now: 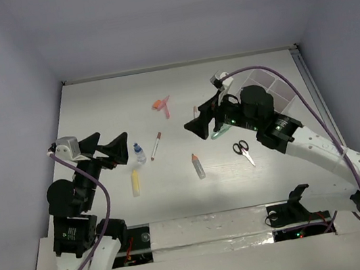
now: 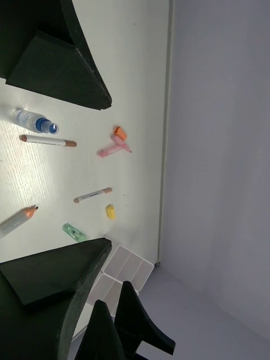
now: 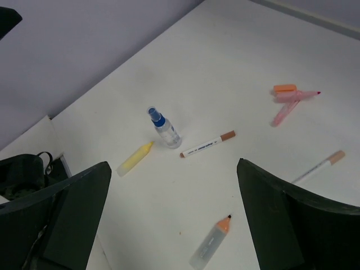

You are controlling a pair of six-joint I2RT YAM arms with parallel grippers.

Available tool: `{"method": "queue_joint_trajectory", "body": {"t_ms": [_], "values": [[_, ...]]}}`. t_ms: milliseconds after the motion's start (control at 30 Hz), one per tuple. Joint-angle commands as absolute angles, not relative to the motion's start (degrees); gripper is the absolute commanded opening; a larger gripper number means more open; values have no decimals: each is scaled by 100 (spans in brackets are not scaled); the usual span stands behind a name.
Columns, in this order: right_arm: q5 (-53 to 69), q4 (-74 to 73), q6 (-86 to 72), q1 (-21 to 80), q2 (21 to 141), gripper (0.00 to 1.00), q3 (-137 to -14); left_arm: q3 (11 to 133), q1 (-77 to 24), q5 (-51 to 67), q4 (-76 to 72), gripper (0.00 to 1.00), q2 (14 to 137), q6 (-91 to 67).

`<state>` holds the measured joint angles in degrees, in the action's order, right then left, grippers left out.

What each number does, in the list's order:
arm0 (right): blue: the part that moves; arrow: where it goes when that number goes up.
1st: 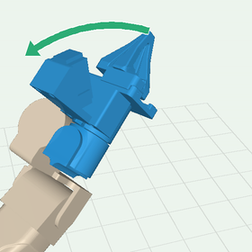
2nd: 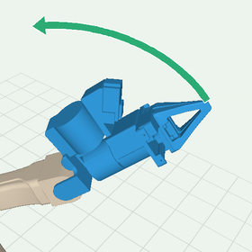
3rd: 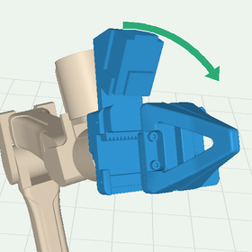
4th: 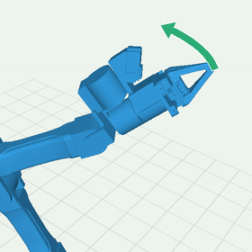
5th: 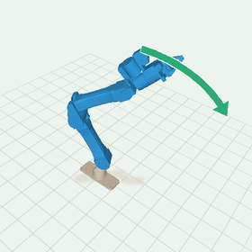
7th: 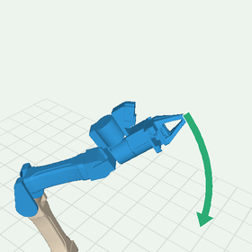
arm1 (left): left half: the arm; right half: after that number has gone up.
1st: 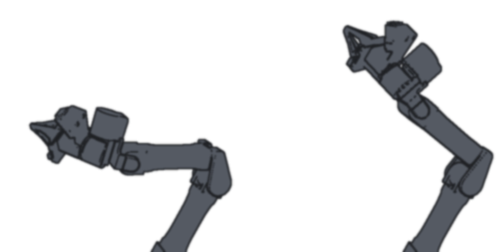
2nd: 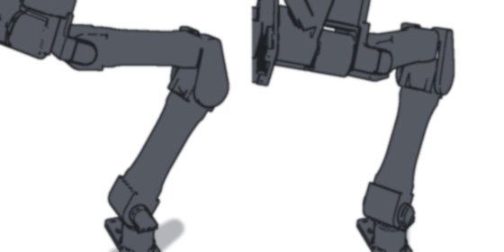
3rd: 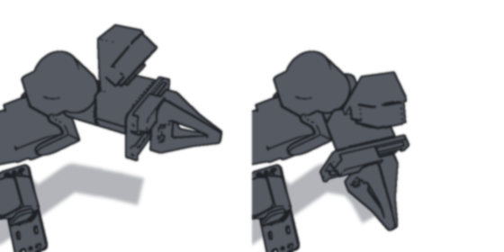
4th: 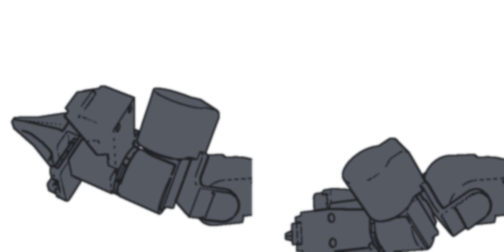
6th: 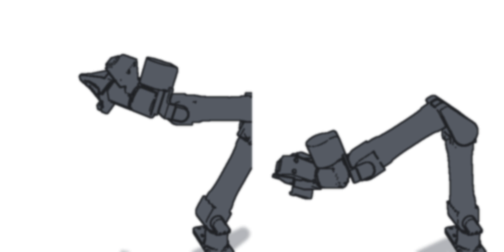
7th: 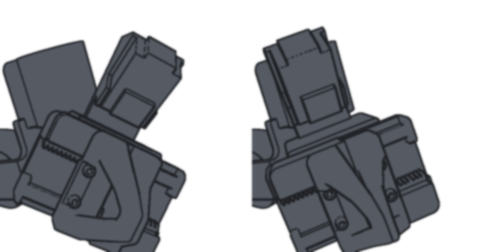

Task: Sort the stationery into containers
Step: Pick up the stationery from the center of the board.

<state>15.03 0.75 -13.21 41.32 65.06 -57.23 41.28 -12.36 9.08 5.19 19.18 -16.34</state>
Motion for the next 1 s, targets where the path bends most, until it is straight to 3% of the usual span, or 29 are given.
{"method": "queue_joint_trajectory", "body": {"t_ms": [0,367,633,700,967], "values": [[1749,571,-1213,4323,6907,100,-6108,4184,-1222,625,281,99,1995,-1529],[652,317,-273,5405,9050,100,-7259,4140,-1222,53,378,99,1978,-1538],[764,202,-237,5563,9939,100,-7734,4113,-1222,-71,387,99,1925,-1564],[896,237,-272,5563,10159,100,-7918,4122,-1222,-53,378,92,1925,-1573],[1010,237,-387,5616,11450,93,-8806,4131,-1222,-97,413,87,1863,-1556]]}}
